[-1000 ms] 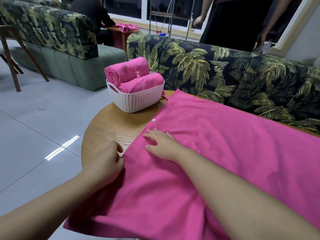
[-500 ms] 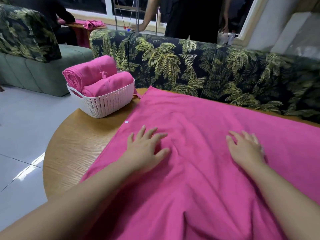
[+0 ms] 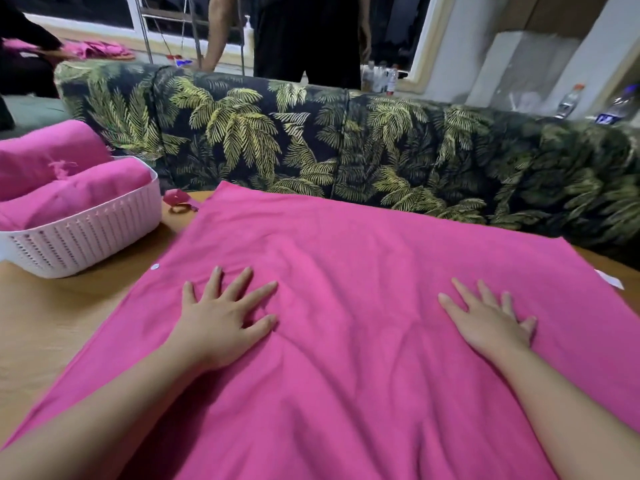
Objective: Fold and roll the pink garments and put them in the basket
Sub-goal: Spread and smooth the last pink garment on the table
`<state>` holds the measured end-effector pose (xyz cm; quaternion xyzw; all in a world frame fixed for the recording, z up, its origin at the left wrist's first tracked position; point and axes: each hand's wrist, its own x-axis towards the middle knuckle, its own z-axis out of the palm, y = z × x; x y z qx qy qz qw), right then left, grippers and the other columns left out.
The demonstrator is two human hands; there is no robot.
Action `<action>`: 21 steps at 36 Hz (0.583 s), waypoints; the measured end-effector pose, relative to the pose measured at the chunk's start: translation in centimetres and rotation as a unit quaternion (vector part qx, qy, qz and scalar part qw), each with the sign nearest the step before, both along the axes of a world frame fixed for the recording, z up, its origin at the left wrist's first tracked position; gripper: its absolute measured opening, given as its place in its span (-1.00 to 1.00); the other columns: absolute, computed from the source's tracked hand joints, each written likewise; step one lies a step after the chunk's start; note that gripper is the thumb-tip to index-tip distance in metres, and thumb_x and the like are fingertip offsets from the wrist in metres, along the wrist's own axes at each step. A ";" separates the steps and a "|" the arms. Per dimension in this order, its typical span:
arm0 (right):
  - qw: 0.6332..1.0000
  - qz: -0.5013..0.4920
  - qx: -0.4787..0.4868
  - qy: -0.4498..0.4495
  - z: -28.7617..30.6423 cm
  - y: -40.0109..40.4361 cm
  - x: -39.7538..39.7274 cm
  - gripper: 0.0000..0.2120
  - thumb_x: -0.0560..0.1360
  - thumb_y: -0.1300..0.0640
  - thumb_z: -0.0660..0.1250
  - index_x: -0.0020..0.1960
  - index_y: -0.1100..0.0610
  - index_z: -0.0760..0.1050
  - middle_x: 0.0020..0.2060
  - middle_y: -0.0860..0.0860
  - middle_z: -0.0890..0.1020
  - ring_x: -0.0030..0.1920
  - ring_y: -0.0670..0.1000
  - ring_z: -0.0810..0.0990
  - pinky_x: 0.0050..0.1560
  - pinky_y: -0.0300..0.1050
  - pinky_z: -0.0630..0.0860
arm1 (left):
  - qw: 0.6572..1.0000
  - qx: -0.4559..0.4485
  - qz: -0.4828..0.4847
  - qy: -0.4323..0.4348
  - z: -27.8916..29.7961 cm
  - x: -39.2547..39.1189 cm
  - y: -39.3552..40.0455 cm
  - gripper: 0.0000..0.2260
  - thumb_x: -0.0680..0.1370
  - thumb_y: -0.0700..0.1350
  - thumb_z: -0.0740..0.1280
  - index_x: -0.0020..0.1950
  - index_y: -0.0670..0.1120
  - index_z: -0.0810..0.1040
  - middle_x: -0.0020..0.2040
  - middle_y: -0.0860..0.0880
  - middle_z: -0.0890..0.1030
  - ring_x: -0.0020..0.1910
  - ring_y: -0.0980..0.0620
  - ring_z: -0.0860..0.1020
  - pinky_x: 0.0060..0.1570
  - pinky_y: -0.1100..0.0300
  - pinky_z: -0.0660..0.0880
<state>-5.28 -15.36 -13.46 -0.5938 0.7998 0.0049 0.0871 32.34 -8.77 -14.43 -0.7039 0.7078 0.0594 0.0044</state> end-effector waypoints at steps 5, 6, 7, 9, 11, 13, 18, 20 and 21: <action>1.000 0.002 0.002 -0.002 0.2 -2.6 -1.3 -0.38 0.46 -0.49 -0.12 0.48 -0.38 -0.09 0.56 -0.13 -0.10 0.55 0.12 -0.16 0.41 0.38 -0.13 | 1.000 -0.006 0.000 -0.001 -0.1 -1.0 -2.6 -0.22 0.20 0.46 -0.36 0.46 0.44 -0.12 0.58 0.14 -0.12 0.55 -0.12 -0.16 0.42 -0.28 -0.09; 1.000 0.004 0.003 -0.003 0.3 -3.1 -1.5 -0.38 0.46 -0.49 -0.12 0.48 -0.38 -0.09 0.56 -0.13 -0.10 0.55 0.13 -0.16 0.41 0.37 -0.13 | 1.000 -0.007 -0.001 -0.001 -0.1 -1.1 -2.9 -0.21 0.20 0.46 -0.36 0.46 0.44 -0.12 0.58 0.14 -0.11 0.55 -0.12 -0.15 0.42 -0.28 -0.09; 1.000 0.006 0.003 -0.003 0.4 -3.5 -1.7 -0.37 0.45 -0.50 -0.12 0.48 -0.38 -0.08 0.56 -0.13 -0.10 0.55 0.13 -0.16 0.41 0.38 -0.14 | 1.000 -0.008 -0.003 -0.002 -0.1 -1.2 -3.2 -0.21 0.20 0.46 -0.36 0.46 0.43 -0.11 0.58 0.13 -0.10 0.55 -0.12 -0.15 0.42 -0.28 -0.09; 1.000 0.009 0.002 -0.002 0.5 -4.1 -1.9 -0.36 0.45 -0.50 -0.12 0.49 -0.37 -0.07 0.56 -0.13 -0.09 0.55 0.13 -0.16 0.41 0.38 -0.13 | 1.000 -0.011 -0.008 -0.002 0.0 -1.4 -3.6 -0.20 0.20 0.46 -0.35 0.47 0.42 -0.09 0.58 0.13 -0.09 0.56 -0.12 -0.13 0.42 -0.27 -0.09; 1.000 0.013 0.000 -0.004 0.6 -4.2 -1.9 -0.36 0.46 -0.49 -0.11 0.50 -0.35 -0.05 0.57 -0.11 -0.07 0.55 0.13 -0.15 0.42 0.37 -0.13 | 1.000 -0.013 -0.019 0.006 0.2 -1.2 -3.5 -0.19 0.22 0.45 -0.34 0.49 0.39 -0.04 0.58 0.12 -0.06 0.56 -0.11 -0.11 0.43 -0.25 -0.09; 1.000 0.014 -0.005 -0.009 0.7 -4.0 -1.7 -0.37 0.49 -0.45 -0.08 0.51 -0.30 -0.02 0.57 -0.07 -0.03 0.55 0.13 -0.12 0.42 0.36 -0.13 | 0.999 -0.011 -0.036 0.020 0.4 -0.7 -2.8 -0.17 0.23 0.43 -0.32 0.51 0.33 0.02 0.58 0.12 -0.01 0.56 -0.07 -0.09 0.45 -0.20 -0.08; 0.997 0.058 -0.045 -0.031 1.4 -2.7 1.6 -0.48 0.60 -0.14 0.10 0.53 -0.07 0.16 0.54 0.01 0.16 0.54 0.12 0.03 0.45 0.32 -0.03 | 0.998 0.027 -0.046 0.043 0.8 1.9 0.8 -0.08 0.19 0.50 -0.32 0.53 0.27 0.02 0.58 0.10 -0.03 0.56 0.04 -0.11 0.48 -0.03 -0.09; 0.991 0.099 -0.061 -0.064 1.7 -1.8 4.1 -0.54 0.60 -0.05 0.14 0.48 0.00 0.28 0.50 0.02 0.26 0.52 0.10 0.13 0.46 0.28 0.05 | 0.997 0.046 -0.049 0.043 0.9 3.0 2.9 0.09 0.04 0.63 -0.41 0.53 0.27 -0.01 0.58 0.11 -0.06 0.56 0.06 -0.12 0.48 -0.01 -0.10; 0.987 0.120 -0.070 -0.086 2.0 -1.2 5.6 -0.55 0.59 -0.03 0.16 0.45 0.03 0.32 0.46 0.04 0.33 0.49 0.10 0.21 0.45 0.24 0.12 | 0.997 0.052 -0.049 0.040 1.0 3.6 4.1 0.14 -0.01 0.63 -0.48 0.53 0.27 -0.02 0.58 0.11 -0.08 0.55 0.07 -0.13 0.48 0.01 -0.11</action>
